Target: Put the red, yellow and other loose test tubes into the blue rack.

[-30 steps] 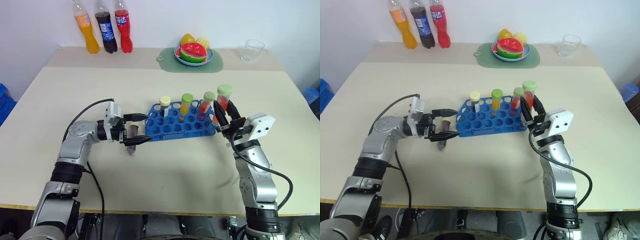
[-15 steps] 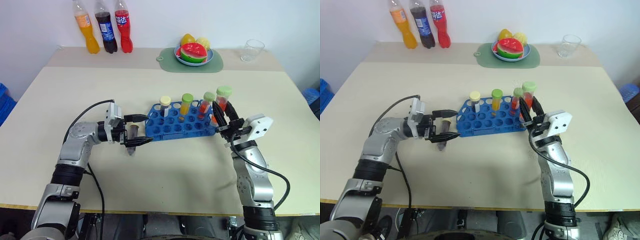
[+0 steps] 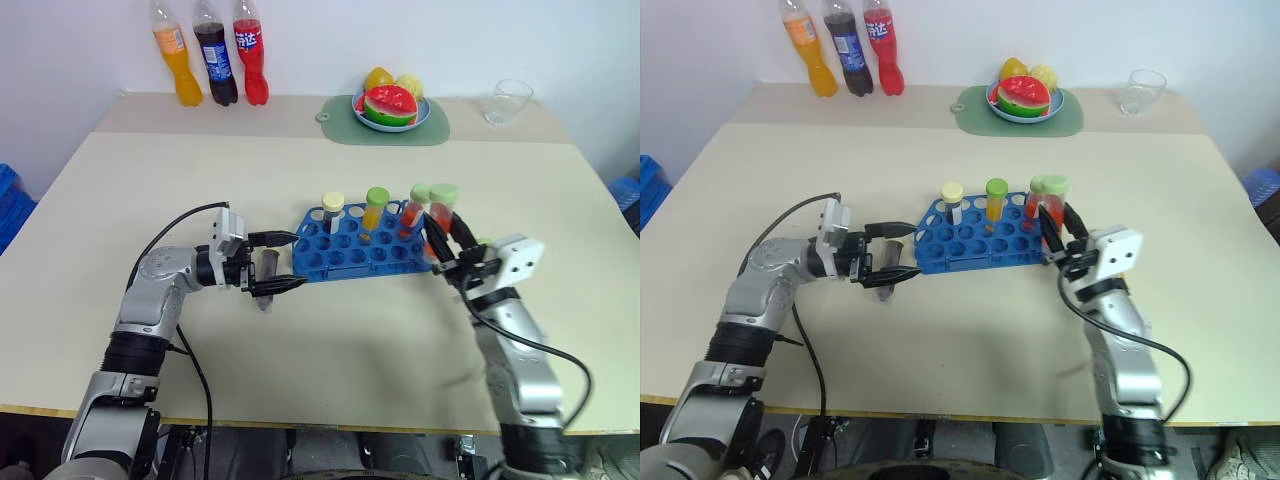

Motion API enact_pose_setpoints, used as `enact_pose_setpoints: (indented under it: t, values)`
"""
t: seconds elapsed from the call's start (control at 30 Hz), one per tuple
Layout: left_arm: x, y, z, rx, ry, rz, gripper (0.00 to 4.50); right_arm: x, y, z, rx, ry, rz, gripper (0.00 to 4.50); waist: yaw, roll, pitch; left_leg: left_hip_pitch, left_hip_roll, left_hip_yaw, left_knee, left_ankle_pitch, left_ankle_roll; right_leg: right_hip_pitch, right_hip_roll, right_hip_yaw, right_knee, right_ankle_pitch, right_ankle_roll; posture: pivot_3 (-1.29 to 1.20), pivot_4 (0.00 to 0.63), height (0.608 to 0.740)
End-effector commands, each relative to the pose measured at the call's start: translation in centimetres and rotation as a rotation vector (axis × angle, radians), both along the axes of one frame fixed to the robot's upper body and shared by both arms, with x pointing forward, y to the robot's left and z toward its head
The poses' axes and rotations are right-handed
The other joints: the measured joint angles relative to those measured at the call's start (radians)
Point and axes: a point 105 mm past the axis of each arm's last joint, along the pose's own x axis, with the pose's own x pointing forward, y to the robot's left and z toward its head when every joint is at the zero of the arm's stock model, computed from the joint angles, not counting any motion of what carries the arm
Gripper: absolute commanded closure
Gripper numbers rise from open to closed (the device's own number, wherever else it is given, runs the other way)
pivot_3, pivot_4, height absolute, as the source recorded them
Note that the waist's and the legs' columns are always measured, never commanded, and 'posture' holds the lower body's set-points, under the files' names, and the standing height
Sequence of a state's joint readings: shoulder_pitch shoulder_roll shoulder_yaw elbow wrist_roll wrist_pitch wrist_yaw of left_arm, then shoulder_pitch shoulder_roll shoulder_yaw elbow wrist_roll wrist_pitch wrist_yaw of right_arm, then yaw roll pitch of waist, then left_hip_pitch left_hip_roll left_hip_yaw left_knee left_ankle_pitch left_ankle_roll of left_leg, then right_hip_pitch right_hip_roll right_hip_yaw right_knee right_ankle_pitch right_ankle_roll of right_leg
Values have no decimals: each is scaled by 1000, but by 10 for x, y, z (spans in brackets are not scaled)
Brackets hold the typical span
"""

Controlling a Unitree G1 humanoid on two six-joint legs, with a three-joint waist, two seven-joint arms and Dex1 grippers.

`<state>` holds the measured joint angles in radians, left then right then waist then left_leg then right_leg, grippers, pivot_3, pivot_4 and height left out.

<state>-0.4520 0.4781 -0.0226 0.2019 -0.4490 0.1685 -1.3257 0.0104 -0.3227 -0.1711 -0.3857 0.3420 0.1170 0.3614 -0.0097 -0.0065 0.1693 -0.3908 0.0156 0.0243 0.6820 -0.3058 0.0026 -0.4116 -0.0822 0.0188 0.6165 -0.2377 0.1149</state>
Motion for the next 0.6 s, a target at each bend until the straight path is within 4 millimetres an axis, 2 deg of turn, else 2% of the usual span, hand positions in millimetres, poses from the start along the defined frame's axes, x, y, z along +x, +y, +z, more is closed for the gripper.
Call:
enact_pose_setpoints:
  t: [0.03,0.17,0.4,0.6]
  values:
    - [-3,0,8,-19,-31,-8,0,-21,-11,13,-29,85,18,3689,-1,-1,0,0,0,0,0,0,0,0,0,0,0,-1,-1,0,150,740]
    - [-3,-4,5,-24,-25,-15,0,-37,-24,-1,-94,284,2,3689,-2,-1,0,1,0,0,0,0,0,0,0,0,0,-2,-3,0,150,740]
    - [-3,-7,4,-30,-19,-30,0,-57,-50,-50,-143,717,12,3689,-1,-1,0,1,0,0,0,0,0,1,0,0,-1,-2,-4,0,150,740]
    - [-4,-7,3,-28,-20,-30,0,-57,-59,-63,-225,860,20,3689,0,-1,0,0,0,0,0,0,0,1,1,0,-2,-2,-4,0,150,740]
